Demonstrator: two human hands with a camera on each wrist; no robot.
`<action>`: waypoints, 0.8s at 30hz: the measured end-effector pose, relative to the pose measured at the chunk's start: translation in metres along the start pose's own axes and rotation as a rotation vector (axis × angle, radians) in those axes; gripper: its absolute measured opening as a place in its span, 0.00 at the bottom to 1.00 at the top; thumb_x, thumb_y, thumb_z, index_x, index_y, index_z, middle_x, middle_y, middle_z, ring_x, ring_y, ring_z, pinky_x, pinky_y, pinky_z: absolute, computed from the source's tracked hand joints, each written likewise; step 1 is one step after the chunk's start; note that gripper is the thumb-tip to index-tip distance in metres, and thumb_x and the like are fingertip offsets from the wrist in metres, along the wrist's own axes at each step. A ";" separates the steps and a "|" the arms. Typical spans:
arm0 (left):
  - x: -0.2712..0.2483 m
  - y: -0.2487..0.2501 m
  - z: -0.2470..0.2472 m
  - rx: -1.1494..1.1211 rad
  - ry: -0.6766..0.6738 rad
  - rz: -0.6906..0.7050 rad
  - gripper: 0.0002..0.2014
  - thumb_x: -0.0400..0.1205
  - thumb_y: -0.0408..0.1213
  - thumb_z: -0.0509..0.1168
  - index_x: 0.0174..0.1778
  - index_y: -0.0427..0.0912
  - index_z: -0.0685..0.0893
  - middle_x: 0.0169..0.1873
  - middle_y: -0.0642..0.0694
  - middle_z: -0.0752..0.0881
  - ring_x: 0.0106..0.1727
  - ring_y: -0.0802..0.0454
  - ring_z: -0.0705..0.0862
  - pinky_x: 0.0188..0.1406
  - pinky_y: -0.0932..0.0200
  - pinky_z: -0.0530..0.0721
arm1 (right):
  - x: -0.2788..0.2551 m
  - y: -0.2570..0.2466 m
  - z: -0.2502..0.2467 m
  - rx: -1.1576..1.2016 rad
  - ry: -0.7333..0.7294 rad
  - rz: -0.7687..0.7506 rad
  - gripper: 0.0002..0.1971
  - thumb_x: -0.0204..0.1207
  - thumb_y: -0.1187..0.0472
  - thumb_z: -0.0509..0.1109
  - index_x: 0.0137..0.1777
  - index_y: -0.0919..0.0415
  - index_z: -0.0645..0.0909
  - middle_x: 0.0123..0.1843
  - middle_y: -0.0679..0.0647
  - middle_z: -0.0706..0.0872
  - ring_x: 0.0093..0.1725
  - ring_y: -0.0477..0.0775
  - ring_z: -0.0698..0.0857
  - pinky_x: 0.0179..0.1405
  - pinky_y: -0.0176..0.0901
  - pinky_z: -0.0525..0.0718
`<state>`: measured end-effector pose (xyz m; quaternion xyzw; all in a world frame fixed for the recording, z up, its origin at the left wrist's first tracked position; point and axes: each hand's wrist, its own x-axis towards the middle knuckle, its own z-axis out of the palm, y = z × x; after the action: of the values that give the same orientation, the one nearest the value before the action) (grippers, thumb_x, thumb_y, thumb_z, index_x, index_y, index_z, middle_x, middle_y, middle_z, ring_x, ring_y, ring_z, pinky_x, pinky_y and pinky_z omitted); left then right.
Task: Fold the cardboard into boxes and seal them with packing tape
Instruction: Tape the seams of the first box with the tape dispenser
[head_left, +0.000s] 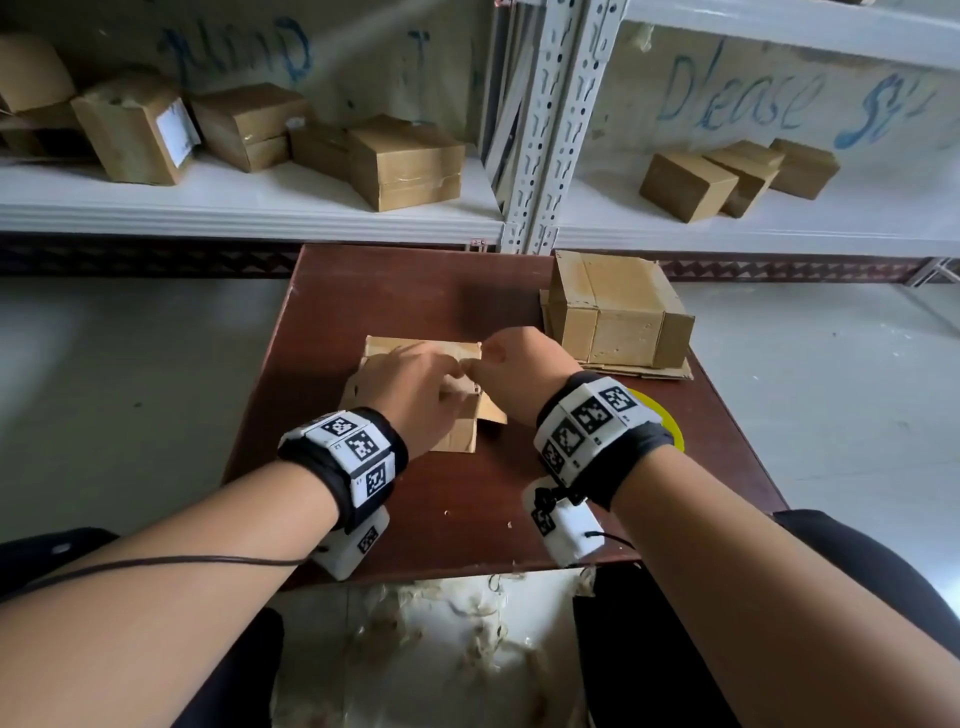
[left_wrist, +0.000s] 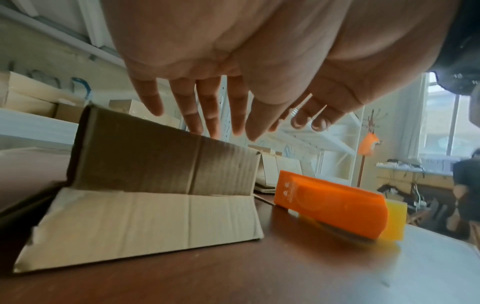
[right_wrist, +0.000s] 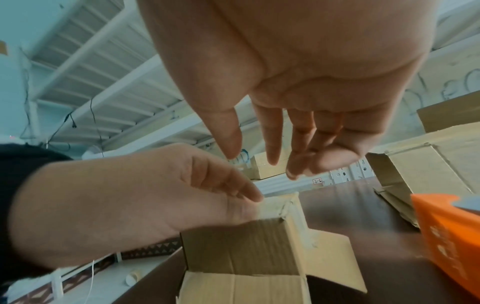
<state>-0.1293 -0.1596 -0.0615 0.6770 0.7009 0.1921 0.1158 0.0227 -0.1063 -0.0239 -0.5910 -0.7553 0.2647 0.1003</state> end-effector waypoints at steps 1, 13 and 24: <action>0.001 0.002 -0.001 -0.061 0.003 -0.002 0.12 0.75 0.58 0.51 0.37 0.62 0.78 0.44 0.62 0.81 0.50 0.52 0.86 0.49 0.50 0.88 | -0.001 0.000 -0.002 0.021 0.014 -0.003 0.15 0.77 0.38 0.69 0.49 0.49 0.79 0.45 0.49 0.82 0.41 0.54 0.80 0.38 0.42 0.74; 0.018 0.026 -0.032 -0.547 0.232 -0.023 0.05 0.83 0.37 0.71 0.49 0.50 0.92 0.43 0.60 0.90 0.35 0.74 0.83 0.38 0.77 0.76 | -0.015 0.001 -0.019 0.089 0.142 -0.038 0.16 0.83 0.44 0.70 0.65 0.51 0.84 0.51 0.44 0.83 0.52 0.49 0.84 0.50 0.44 0.81; 0.019 0.016 -0.043 -0.354 0.225 0.031 0.04 0.82 0.42 0.70 0.49 0.52 0.91 0.45 0.59 0.90 0.44 0.61 0.89 0.51 0.53 0.89 | -0.021 -0.004 -0.013 0.101 0.157 -0.065 0.16 0.83 0.46 0.70 0.66 0.52 0.85 0.49 0.42 0.82 0.50 0.48 0.83 0.47 0.41 0.77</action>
<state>-0.1334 -0.1452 -0.0143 0.6310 0.6542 0.3886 0.1510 0.0317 -0.1229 -0.0077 -0.5793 -0.7496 0.2519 0.1975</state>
